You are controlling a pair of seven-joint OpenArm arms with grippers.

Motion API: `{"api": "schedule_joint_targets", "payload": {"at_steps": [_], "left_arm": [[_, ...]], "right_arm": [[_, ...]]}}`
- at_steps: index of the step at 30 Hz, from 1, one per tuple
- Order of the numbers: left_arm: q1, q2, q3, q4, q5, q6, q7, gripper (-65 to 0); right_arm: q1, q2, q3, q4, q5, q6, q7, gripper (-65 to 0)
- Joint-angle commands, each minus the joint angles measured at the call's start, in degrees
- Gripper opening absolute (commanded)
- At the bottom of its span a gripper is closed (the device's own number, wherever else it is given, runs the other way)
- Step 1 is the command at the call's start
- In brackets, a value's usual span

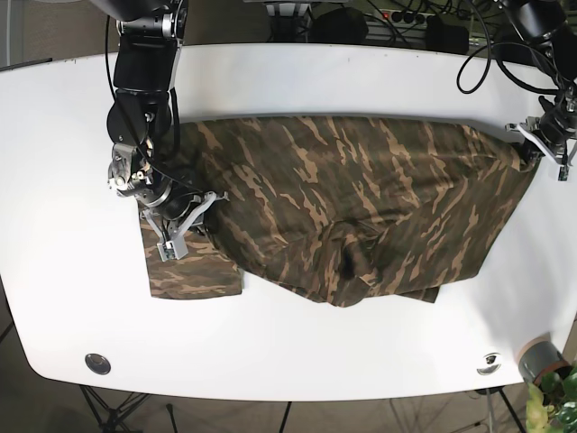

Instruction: Fold the T-shirt properly

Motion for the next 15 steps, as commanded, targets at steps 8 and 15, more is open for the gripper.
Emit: {"api": "schedule_joint_targets", "payload": {"at_steps": [8,15], "left_arm": [[-0.69,-1.8,-0.62,1.34,-0.87,-0.06,-1.0,-65.0],[-4.29,-1.8,-0.45,6.0,-0.78,-0.06,-0.65,-65.0]], "right_arm": [[0.38,0.45,2.07,2.3,0.78,0.12,1.1,-63.1],[0.82,2.56,5.15,7.13,0.96,0.12,-1.01,-63.1]]}}
